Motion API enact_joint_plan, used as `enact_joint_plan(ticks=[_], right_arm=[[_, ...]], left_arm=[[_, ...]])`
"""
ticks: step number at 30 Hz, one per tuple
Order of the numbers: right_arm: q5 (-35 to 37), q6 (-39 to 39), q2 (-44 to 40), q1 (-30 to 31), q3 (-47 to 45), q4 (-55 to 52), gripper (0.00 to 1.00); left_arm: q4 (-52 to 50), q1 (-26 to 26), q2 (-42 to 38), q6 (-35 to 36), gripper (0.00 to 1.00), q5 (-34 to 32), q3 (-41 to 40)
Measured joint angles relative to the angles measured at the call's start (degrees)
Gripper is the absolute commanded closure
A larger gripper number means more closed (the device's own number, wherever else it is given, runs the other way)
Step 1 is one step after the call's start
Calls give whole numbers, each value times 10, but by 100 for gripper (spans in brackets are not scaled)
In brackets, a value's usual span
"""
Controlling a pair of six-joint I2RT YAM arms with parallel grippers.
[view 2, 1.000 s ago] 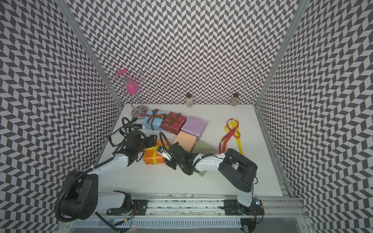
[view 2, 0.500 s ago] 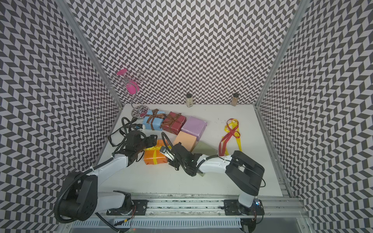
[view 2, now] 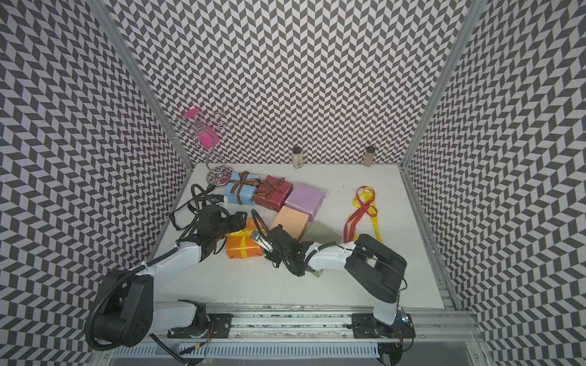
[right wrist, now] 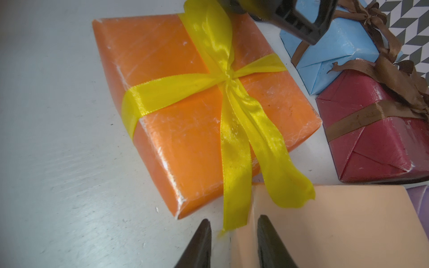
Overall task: Untie the ribbon bows on the gift boxes
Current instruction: Untie the ribbon from the gift box.
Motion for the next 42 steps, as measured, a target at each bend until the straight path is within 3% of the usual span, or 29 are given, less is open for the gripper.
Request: enact_joint_plan(ticks=[13,21,28,37,42], right_arm=[[2,0,11,0,33,22,72],[1,2,26,0,47,20,91],[-10,7,26,0,47,12,100],[-46,52,-35,-8,17,-7,100],[-73,84,-84,-23,1,-14,100]], left_arm=[[0,0,0,2,21,0,0],[0,0,0,2,21,0,0],[0,0,0,2,21,0,0],[-19,-26,-33,1,19,-28,1],[-49,-64,-63,0,20,-89,1]])
